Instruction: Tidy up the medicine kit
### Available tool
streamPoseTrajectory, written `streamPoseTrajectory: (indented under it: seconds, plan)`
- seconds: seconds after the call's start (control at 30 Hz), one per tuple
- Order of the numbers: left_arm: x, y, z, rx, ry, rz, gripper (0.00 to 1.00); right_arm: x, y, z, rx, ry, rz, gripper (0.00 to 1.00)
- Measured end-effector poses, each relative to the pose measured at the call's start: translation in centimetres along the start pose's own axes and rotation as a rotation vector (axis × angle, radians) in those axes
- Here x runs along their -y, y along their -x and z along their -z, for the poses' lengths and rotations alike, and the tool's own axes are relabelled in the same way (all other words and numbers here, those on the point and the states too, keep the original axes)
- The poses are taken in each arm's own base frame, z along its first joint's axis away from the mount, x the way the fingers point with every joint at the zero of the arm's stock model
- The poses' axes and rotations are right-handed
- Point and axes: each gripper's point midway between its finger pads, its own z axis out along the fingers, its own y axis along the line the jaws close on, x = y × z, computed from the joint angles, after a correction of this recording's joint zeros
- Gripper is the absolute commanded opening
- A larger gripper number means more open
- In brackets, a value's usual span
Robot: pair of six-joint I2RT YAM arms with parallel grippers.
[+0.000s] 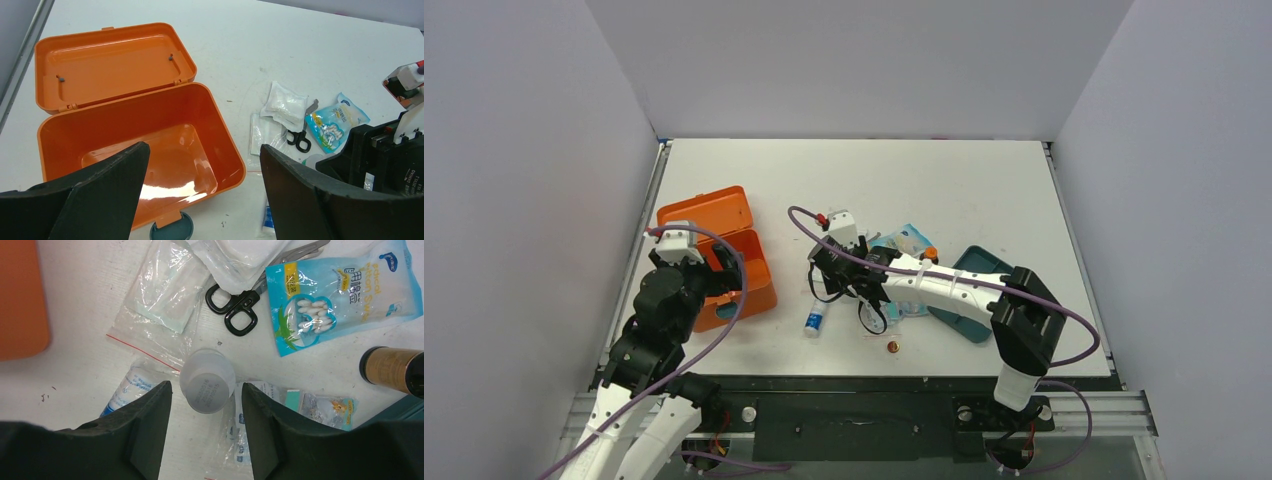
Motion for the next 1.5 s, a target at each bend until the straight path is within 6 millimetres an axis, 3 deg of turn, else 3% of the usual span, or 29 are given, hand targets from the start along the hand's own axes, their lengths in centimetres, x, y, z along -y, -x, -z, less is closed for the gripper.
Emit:
streamPoseTrajectory:
  seconds: [0.5,0.6,0.73,1.17,1.3,1.5]
  plan:
    - [0.0,0.1,0.1,0.004,-0.001,0.001,0.79,-0.1,-0.1,-0.1,-0.005,0.005,-0.023,0.31]
    - [0.0,0.1,0.1,0.004,-0.001,0.001,0.79,0.0,0.0,-0.2,-0.005,0.002,-0.032,0.23]
    - [0.0,0.1,0.1,0.004,-0.001,0.001,0.79,0.0,0.0,-0.2,-0.004,0.002,-0.038,0.00]
    - [0.7,-0.1,0.2,-0.007,-0.041,0.001,0.80,0.8,-0.6,0.6,0.001,0.006,-0.047,0.00]
    - [2.2,-0.4,0.4,-0.027,-0.123,0.000,0.80,2.1,-1.0,2.5,0.018,0.027,-0.061,0.00]
    - [5.0,0.0,1.4,-0.023,-0.293,0.005,0.80,3.1,0.1,6.7,0.088,0.126,-0.119,0.00]
